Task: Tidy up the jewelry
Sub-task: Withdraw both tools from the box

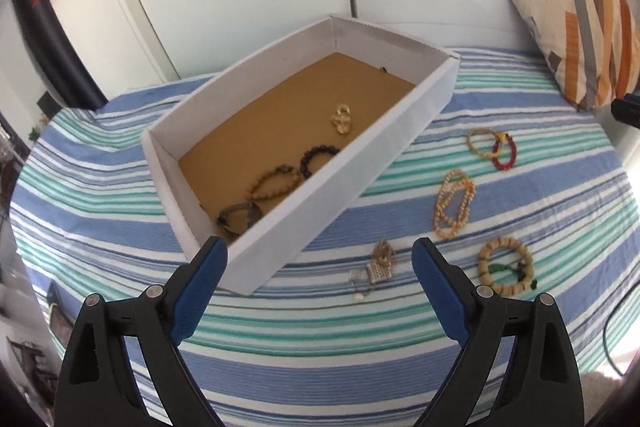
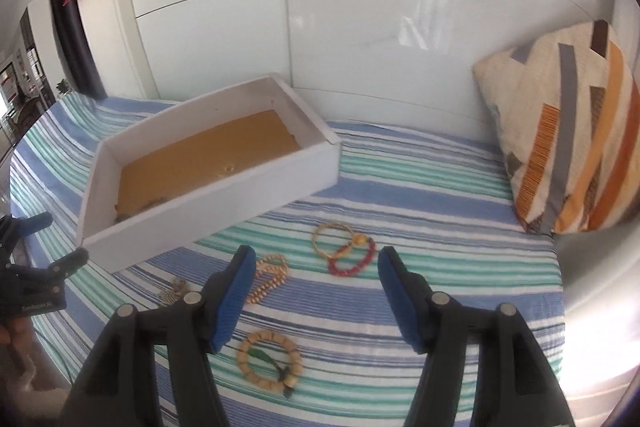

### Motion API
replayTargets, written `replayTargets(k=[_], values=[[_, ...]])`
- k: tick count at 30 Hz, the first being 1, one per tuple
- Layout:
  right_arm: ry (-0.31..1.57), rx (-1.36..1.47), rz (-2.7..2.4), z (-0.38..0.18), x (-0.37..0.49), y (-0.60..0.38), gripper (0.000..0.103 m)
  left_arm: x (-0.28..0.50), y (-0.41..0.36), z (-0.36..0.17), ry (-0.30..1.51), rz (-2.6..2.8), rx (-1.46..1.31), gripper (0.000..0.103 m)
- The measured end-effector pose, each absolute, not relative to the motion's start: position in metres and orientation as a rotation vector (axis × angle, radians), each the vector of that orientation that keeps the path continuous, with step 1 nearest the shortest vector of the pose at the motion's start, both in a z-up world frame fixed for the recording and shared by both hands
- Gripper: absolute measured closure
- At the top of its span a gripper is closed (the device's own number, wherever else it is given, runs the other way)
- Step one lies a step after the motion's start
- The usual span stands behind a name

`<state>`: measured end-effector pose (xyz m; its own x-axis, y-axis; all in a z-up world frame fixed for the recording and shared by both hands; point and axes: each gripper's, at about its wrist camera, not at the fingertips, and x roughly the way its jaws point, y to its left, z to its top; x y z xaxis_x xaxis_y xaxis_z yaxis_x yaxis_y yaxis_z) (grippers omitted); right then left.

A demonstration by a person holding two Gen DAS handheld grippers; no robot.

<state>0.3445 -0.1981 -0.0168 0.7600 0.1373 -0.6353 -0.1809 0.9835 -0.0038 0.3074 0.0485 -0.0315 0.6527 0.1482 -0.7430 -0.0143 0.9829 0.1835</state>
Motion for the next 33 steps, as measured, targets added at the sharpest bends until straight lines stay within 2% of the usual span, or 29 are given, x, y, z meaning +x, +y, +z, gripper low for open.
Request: replayTargets(k=[7,10,17,33], values=[[0.759,-0.013,0.103,-0.048,0.309,-0.242,0.038,0.298,0.049,-0.065,1.082,-0.019,0.018,0.009],[0.8,0.008,0.122,-0.062,0.304,-0.244,0.038,0.294,0.06,-0.071,1.084,0.011,-0.005,0.005],[0.844,-0.001,0.202,-0.079,0.297,-0.228,0.038,0.296,0.069,-0.076,1.12,0.017,-0.066,0.005],[0.932,0.016,0.296,-0.09,0.301,-0.209,0.038,0.299,0.05,-0.086,1.148,0.024,0.021,0.005]])
